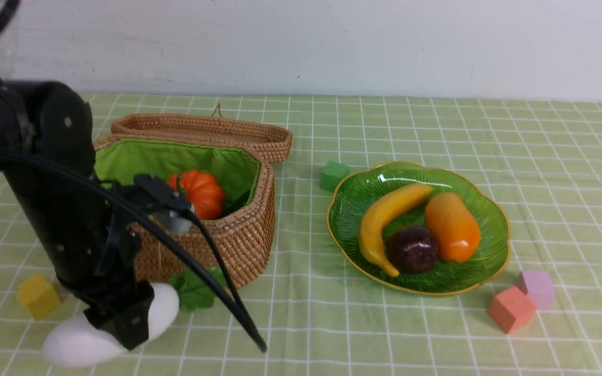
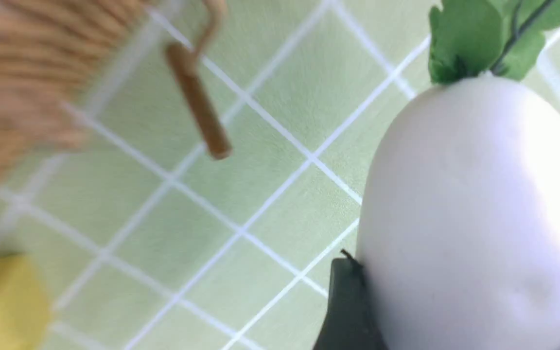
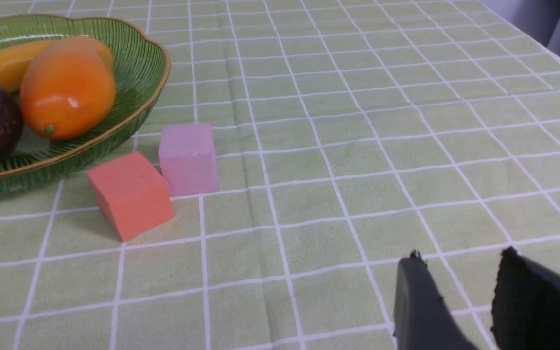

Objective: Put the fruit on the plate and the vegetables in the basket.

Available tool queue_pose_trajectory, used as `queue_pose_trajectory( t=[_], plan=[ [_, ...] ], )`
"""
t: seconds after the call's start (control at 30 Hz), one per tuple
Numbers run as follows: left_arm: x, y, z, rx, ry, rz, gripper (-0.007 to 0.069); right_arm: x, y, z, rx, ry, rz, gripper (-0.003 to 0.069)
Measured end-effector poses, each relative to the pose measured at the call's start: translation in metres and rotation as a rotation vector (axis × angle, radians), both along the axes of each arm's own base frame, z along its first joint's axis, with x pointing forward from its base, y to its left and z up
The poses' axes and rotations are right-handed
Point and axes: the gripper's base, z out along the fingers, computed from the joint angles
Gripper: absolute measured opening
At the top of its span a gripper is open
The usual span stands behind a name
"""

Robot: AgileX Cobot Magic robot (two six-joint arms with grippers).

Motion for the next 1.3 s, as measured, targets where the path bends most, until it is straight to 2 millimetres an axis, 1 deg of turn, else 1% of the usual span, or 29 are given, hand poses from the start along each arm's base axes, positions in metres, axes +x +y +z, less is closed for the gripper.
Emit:
queue_pose_trajectory(
  t=[0.07, 0.1, 0.2, 0.27, 0.33, 0.4, 0.43, 0.5, 0.53, 0.57, 0.6, 0.73, 0.87, 0.9, 0.93, 0.97, 1.03, 1.07, 1.13, 1.17, 1.2, 1.3],
  plan=[
    [0.002, 0.001, 0.023, -0.001, -0.076, -0.023, 0.0470, 0.000, 0.000, 0.000, 0.000, 0.000, 0.000, 0.0241],
    [0.005, 0.002, 0.039, 0.011, -0.134, -0.043, 0.0470, 0.000, 0.000, 0.000, 0.000, 0.000, 0.000, 0.0241],
    [0.013, 0.008, 0.073, 0.069, -0.296, -0.097, 0.0470, 0.000, 0.000, 0.000, 0.000, 0.001, 0.000, 0.0241],
    [0.023, 0.011, 0.091, 0.109, -0.436, -0.106, 0.0470, 0.000, 0.000, 0.000, 0.000, 0.001, 0.000, 0.0241],
    [0.034, 0.013, 0.101, 0.124, -0.570, -0.088, 0.0470, 0.000, 0.000, 0.000, 0.000, 0.001, 0.000, 0.0241],
    [0.045, 0.014, 0.103, 0.112, -0.655, -0.049, 0.0470, 0.000, 0.000, 0.000, 0.000, 0.001, 0.000, 0.0241],
    [0.053, 0.014, 0.100, 0.102, -0.691, -0.026, 0.0470, 0.000, 0.000, 0.000, 0.000, 0.001, 0.000, 0.0241],
    [0.067, 0.015, 0.090, 0.101, -0.714, -0.009, 0.0470, 0.000, 0.000, 0.000, 0.000, 0.001, 0.000, 0.0241],
    [0.067, 0.016, 0.090, 0.102, -0.714, -0.007, 0.0470, 0.000, 0.000, 0.000, 0.000, 0.001, 0.000, 0.0241],
    [0.075, 0.016, 0.081, 0.112, -0.704, -0.009, 0.0470, 0.000, 0.000, 0.000, 0.000, 0.001, 0.000, 0.0241],
    [0.079, 0.015, 0.075, 0.120, -0.694, -0.012, 0.0470, 0.000, 0.000, 0.000, 0.000, 0.001, 0.000, 0.0241],
    [0.089, 0.013, 0.061, 0.130, -0.673, -0.017, 0.0470, 0.000, 0.000, 0.000, 0.000, 0.001, 0.000, 0.0241],
    [0.091, 0.013, 0.060, 0.106, -0.687, 0.026, 0.0479, 0.000, 0.000, 0.000, 0.000, 0.001, 0.000, 0.0241],
    [0.091, 0.013, 0.063, 0.091, -0.700, 0.059, 0.0501, 0.000, 0.000, 0.000, 0.000, 0.001, 0.000, 0.0241],
    [0.089, 0.013, 0.068, 0.069, -0.719, 0.102, 0.0554, 0.000, 0.000, 0.000, 0.000, 0.001, 0.000, 0.0241],
    [0.088, 0.014, 0.071, 0.061, -0.725, 0.120, 0.0582, 0.000, 0.000, 0.000, 0.000, 0.001, 0.000, 0.0241],
    [0.080, 0.016, 0.084, 0.031, -0.757, 0.173, 0.0643, 0.000, 0.000, 0.000, 0.000, 0.001, 0.000, 0.0241],
    [0.078, 0.016, 0.088, 0.027, -0.766, 0.178, 0.0647, 0.000, 0.000, 0.000, 0.000, 0.001, 0.000, 0.0241],
    [0.063, 0.020, 0.111, -0.002, -0.816, 0.222, 0.0664, 0.000, 0.000, 0.000, 0.000, 0.001, 0.000, 0.0241],
    [0.059, 0.021, 0.115, -0.005, -0.827, 0.223, 0.0664, 0.000, 0.000, 0.000, 0.000, 0.001, 0.000, 0.0241],
    [0.047, 0.024, 0.129, -0.019, -0.850, 0.244, 0.0660, 0.000, 0.000, 0.000, 0.000, 0.001, 0.000, 0.0241],
    [0.015, 0.032, 0.155, -0.040, -0.861, 0.288, 0.0627, 0.000, 0.000, 0.000, 0.000, 0.001, 0.000, 0.0241]
  ],
)
